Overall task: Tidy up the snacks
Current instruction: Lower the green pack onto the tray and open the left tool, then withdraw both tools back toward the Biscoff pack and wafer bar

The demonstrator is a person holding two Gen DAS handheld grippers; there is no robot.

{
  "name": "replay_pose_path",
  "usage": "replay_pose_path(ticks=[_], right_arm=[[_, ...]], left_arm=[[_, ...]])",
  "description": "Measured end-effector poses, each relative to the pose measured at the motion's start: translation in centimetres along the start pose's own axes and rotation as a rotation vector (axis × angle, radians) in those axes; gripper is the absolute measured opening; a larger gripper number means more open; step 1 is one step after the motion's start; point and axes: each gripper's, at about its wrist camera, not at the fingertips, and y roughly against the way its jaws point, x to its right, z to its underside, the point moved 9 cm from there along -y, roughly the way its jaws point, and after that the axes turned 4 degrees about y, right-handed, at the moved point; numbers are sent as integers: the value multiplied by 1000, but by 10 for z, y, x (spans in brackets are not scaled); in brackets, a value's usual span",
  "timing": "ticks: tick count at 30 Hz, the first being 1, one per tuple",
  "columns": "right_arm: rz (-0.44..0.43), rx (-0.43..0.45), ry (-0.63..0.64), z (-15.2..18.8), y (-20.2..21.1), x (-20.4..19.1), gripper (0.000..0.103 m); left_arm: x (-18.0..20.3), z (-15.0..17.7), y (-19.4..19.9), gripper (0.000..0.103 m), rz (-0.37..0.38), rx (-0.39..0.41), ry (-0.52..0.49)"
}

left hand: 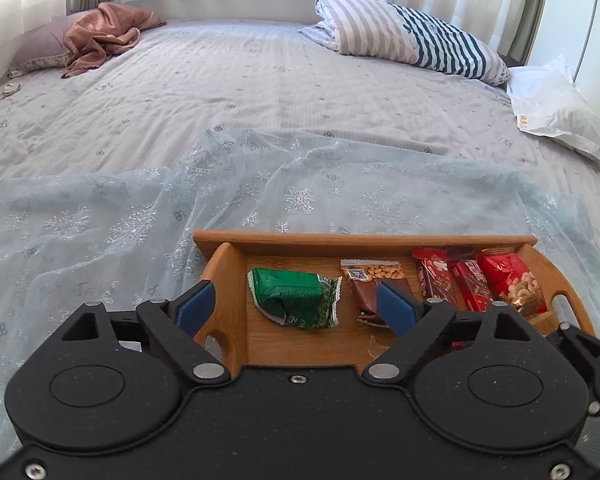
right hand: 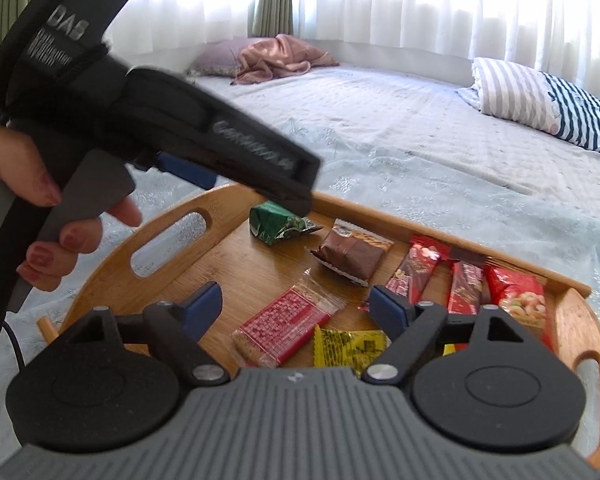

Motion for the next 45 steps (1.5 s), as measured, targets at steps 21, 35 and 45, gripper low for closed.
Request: replay_pose_path(ticks=[21,35,45], right_arm=[[77,118,-56,31,99,13,99],[79,116,-26,76,134,-10,99],[70,85,-64,101,138,-16,99]], left_arm=[[8,90,106,95,33,50,-54],[10,164,132,96,34,-13,-79],[21,191,127,78,90,-76,-105]])
